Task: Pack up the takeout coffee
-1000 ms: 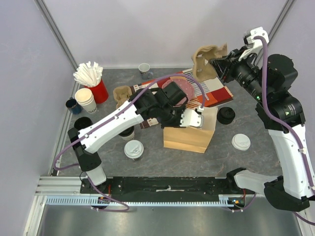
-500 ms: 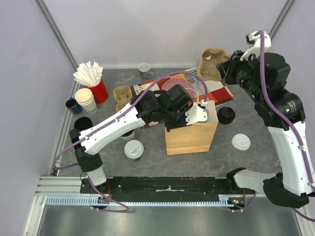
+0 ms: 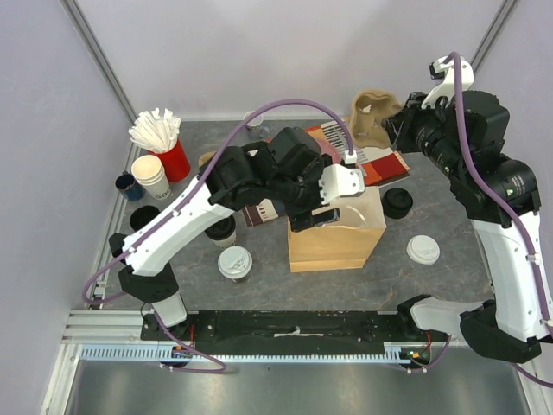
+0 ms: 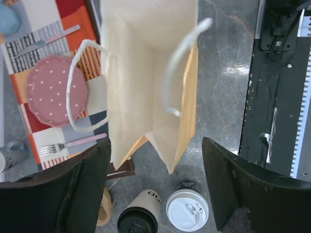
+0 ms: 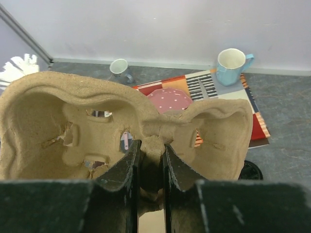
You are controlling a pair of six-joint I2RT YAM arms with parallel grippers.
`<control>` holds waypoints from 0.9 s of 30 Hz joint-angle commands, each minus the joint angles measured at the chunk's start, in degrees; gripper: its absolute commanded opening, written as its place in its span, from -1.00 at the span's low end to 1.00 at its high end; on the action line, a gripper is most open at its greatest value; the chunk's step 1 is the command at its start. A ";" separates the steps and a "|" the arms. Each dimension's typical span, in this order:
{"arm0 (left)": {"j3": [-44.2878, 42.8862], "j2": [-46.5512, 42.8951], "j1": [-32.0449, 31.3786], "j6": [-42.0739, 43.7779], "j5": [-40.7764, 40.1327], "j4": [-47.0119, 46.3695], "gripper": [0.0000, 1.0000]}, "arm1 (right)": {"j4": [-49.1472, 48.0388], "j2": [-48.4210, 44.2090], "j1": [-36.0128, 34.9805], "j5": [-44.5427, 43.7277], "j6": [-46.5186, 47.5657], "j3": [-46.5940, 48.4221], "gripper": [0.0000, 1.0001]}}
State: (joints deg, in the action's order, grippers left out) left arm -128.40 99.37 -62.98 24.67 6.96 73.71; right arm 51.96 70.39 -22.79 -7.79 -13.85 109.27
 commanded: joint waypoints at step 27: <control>21.95 -0.67 15.52 -5.76 13.00 -23.43 0.38 | -0.46 -13.96 -0.59 25.37 -13.31 -22.34 -1.00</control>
State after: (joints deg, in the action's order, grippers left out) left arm -109.10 98.63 -47.37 22.31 19.46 56.10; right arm 56.14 57.65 -23.16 18.17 -26.17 88.90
